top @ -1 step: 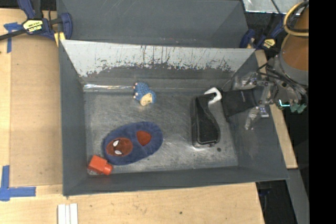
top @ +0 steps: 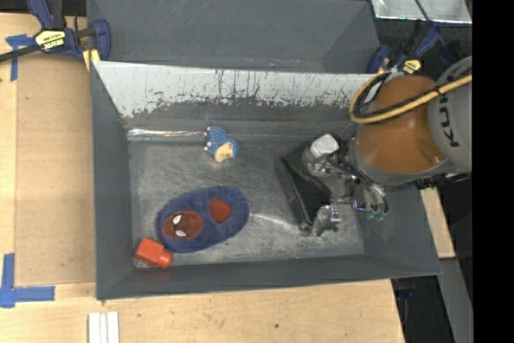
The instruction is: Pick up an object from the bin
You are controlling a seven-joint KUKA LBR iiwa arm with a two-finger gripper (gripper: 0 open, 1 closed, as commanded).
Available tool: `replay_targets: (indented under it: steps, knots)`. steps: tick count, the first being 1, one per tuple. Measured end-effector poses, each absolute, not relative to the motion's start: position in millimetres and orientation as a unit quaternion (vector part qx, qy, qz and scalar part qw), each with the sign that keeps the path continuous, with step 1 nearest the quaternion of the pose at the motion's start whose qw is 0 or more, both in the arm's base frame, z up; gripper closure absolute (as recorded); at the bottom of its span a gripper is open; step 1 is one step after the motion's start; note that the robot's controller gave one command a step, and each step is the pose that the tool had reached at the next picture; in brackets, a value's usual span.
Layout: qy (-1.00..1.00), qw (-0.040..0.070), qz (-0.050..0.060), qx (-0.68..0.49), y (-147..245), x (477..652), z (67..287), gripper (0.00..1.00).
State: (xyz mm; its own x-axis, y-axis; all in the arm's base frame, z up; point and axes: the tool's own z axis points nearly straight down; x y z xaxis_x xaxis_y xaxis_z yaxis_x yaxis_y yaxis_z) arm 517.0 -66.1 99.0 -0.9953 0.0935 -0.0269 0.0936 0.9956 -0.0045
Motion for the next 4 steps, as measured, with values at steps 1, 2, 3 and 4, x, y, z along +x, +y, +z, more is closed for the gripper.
replay_targets:
  steps: [1,2,3,4]
  knots:
    - [0.986,0.004,0.0,-0.166,-1.0,514.7,101.0,0.0]
    - [0.999,0.003,0.001,-0.036,52.8,505.5,111.1,0.0]
    - [0.995,0.005,0.004,0.1,17.4,494.9,74.7,0.0]
    - [0.995,0.003,0.001,0.098,18.7,496.5,76.4,0.0]
